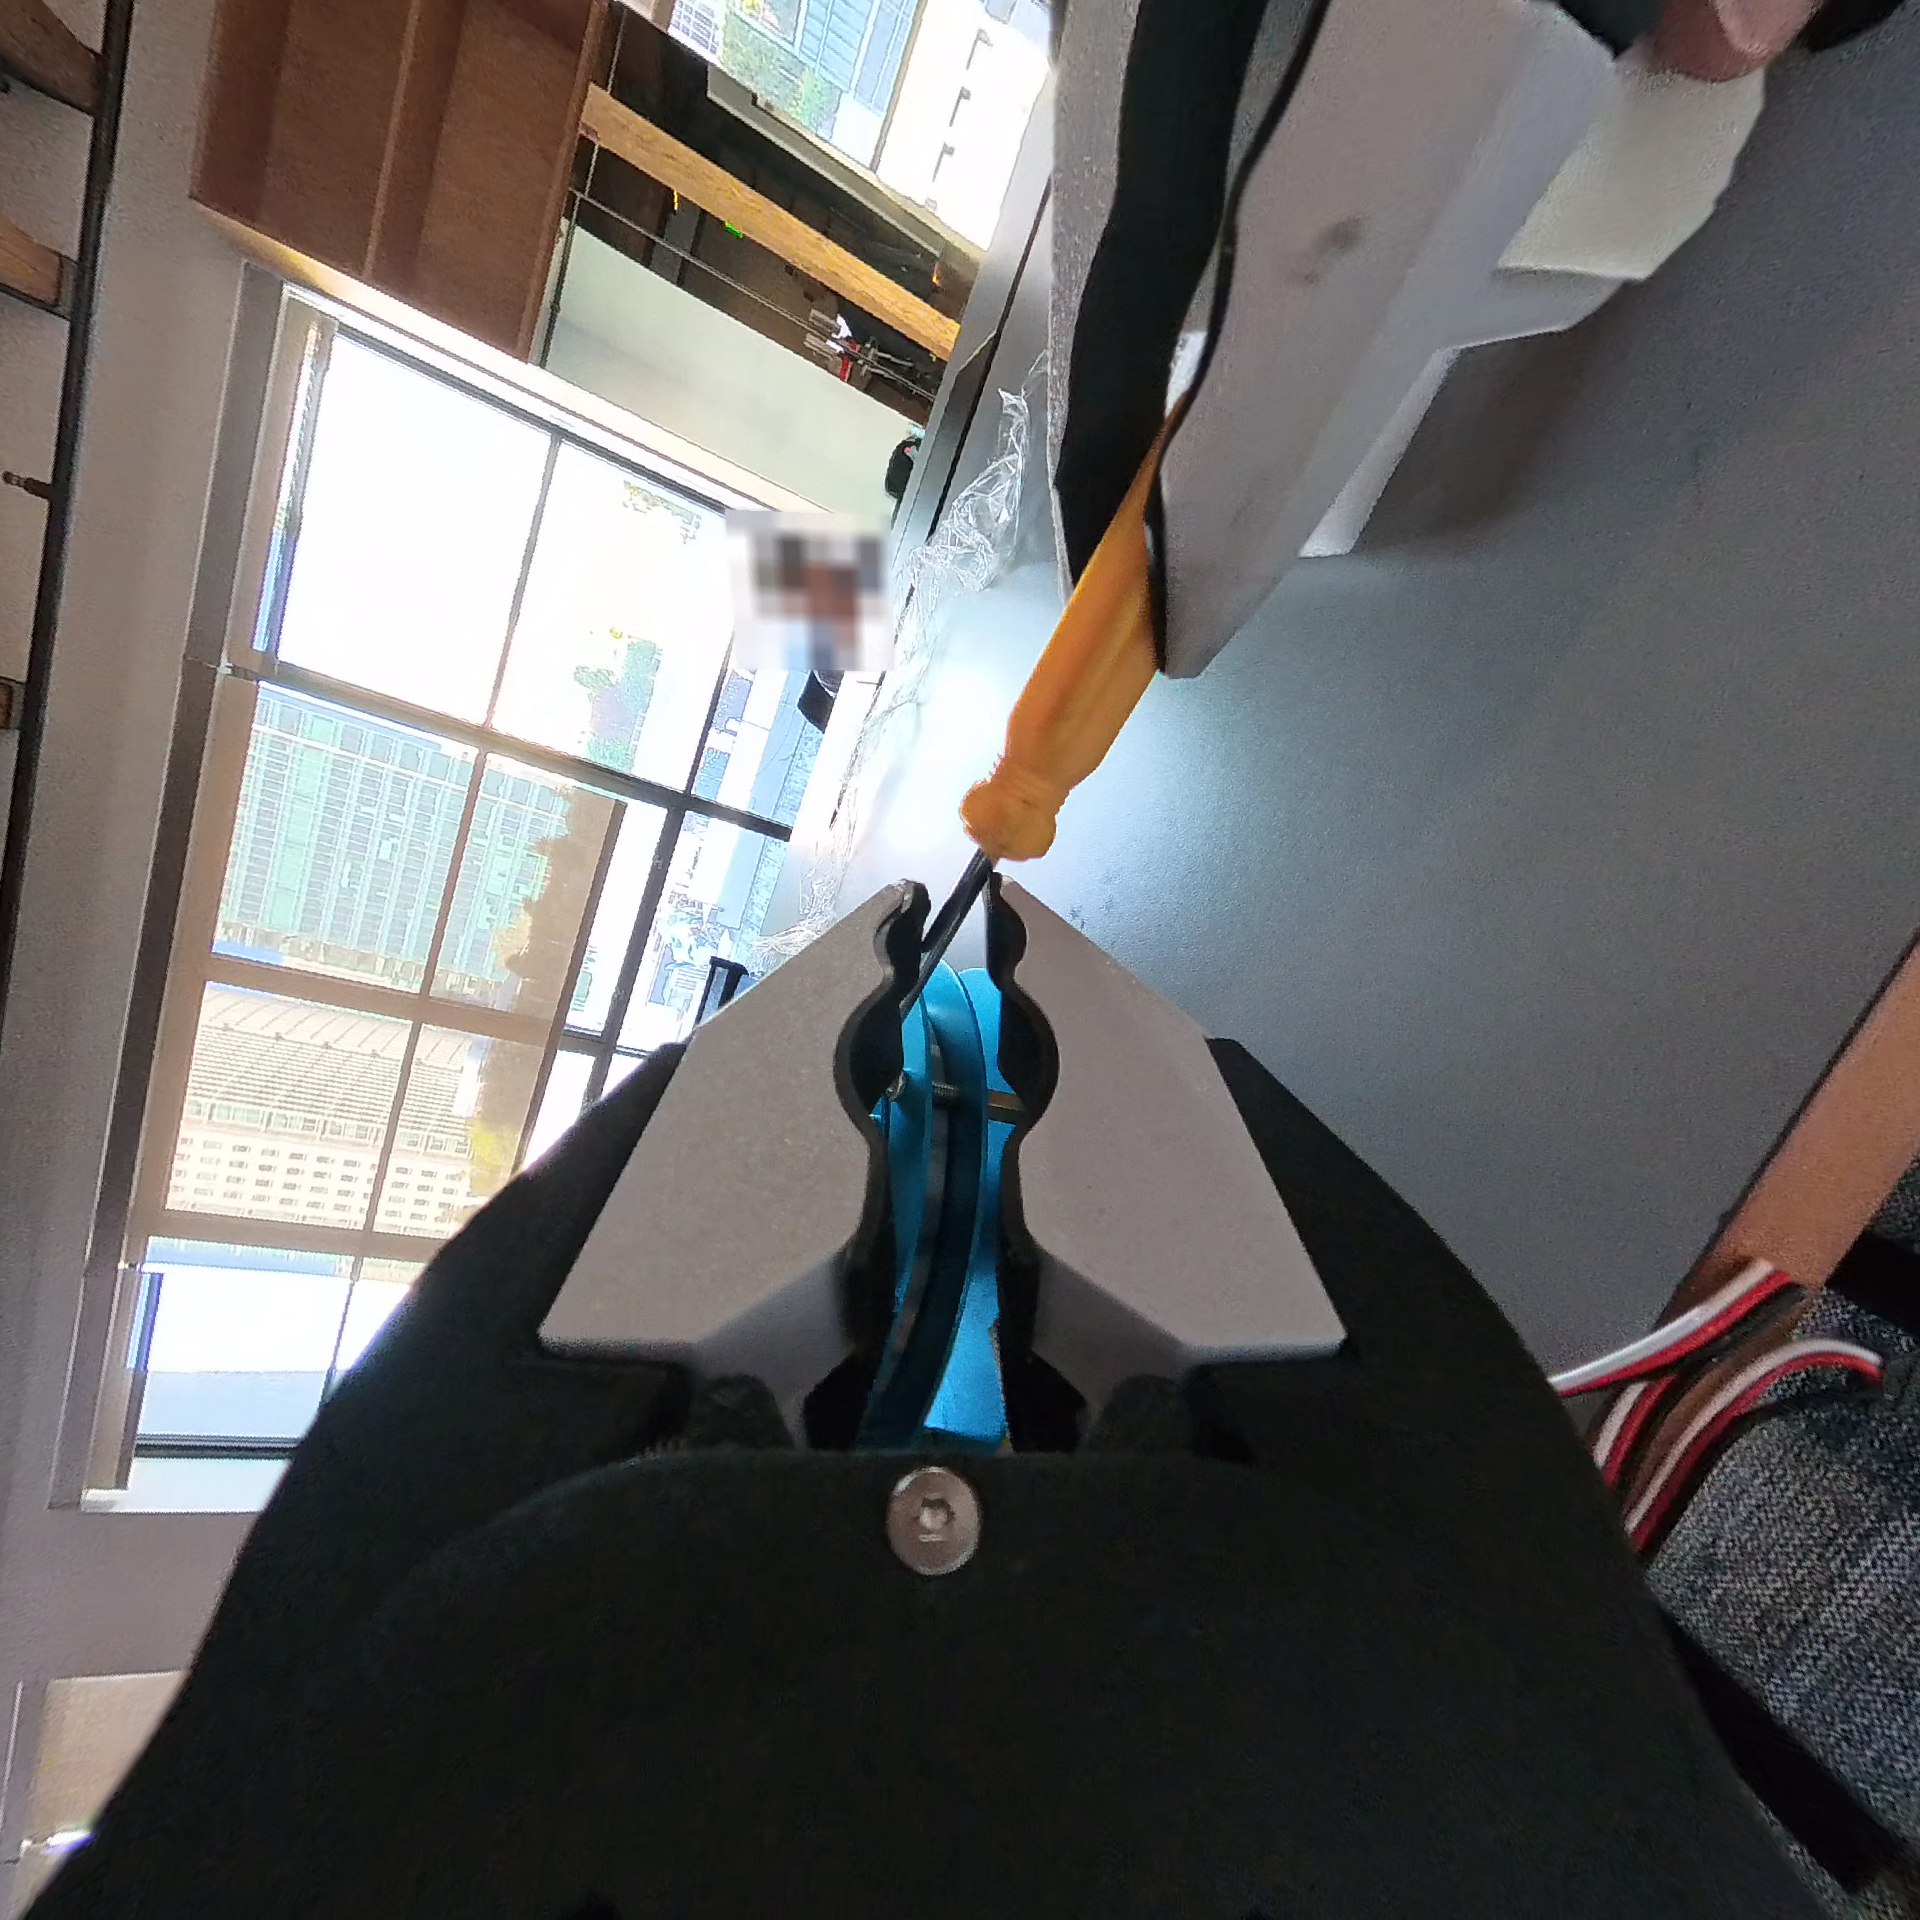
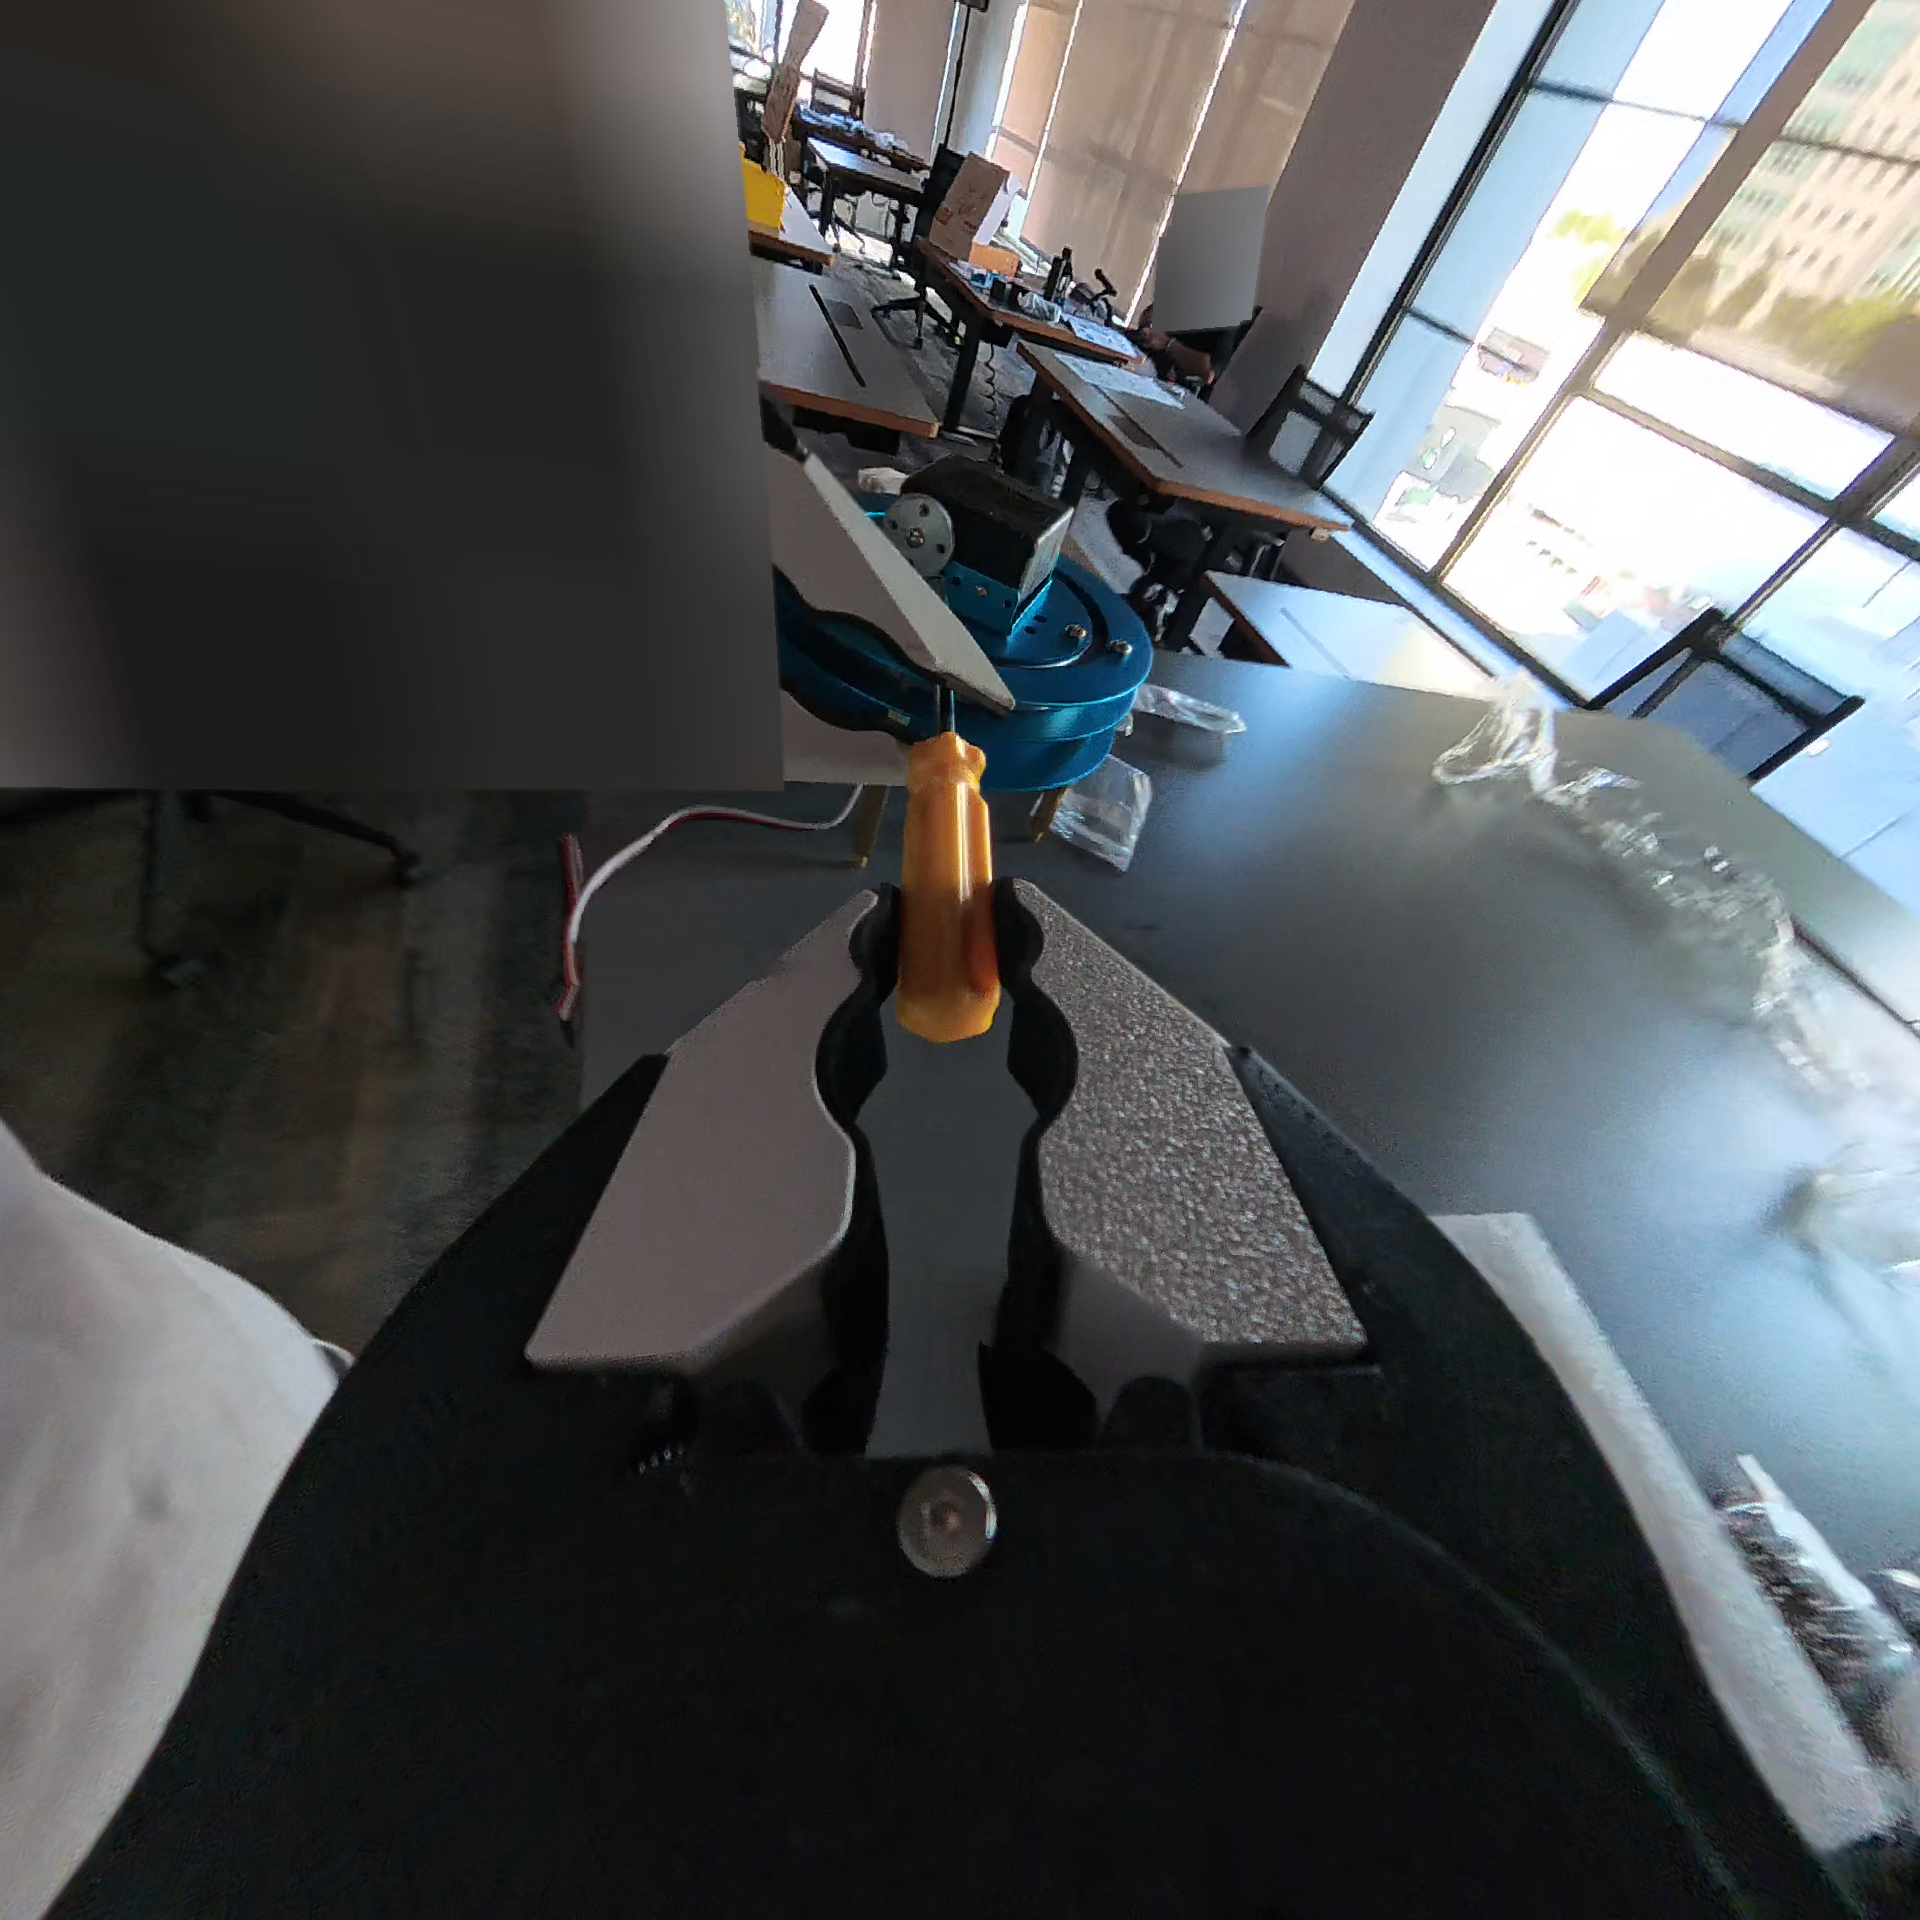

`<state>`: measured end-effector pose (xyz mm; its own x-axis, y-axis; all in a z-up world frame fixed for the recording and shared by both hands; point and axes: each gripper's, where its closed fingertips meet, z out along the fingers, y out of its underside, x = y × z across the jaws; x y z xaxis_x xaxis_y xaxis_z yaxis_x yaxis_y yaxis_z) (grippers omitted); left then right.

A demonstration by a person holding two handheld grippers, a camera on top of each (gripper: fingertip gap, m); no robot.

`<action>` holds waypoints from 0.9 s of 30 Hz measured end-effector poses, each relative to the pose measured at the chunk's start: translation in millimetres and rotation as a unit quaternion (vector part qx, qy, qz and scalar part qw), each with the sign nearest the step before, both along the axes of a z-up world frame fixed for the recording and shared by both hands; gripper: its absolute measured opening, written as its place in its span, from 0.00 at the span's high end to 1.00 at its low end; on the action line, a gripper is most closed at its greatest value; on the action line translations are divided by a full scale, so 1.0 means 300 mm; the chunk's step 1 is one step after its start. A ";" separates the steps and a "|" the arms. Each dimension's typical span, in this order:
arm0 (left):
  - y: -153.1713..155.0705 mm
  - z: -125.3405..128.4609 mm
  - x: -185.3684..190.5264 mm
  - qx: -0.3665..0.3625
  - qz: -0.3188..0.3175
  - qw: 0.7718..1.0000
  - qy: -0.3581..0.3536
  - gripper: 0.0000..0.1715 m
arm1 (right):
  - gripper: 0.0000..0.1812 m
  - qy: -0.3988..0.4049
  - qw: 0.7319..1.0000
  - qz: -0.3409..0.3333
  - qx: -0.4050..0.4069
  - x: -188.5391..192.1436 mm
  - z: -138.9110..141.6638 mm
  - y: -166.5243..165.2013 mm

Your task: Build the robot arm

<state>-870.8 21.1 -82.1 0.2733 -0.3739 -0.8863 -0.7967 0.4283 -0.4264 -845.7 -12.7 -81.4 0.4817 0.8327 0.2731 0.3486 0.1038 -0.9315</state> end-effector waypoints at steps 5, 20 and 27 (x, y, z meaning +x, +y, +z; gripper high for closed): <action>0.002 0.005 -0.007 -0.006 0.002 1.000 -0.013 0.94 | 0.91 0.046 0.996 0.004 -0.072 -0.012 0.012 -0.008; -0.020 0.180 -0.241 -0.143 -0.027 0.947 -0.287 0.75 | 0.91 0.061 0.993 0.011 -0.096 -0.025 0.027 -0.001; 0.092 0.069 -0.314 -0.353 -0.064 0.865 -0.351 0.65 | 0.91 0.051 0.996 -0.007 -0.067 -0.040 0.038 -0.008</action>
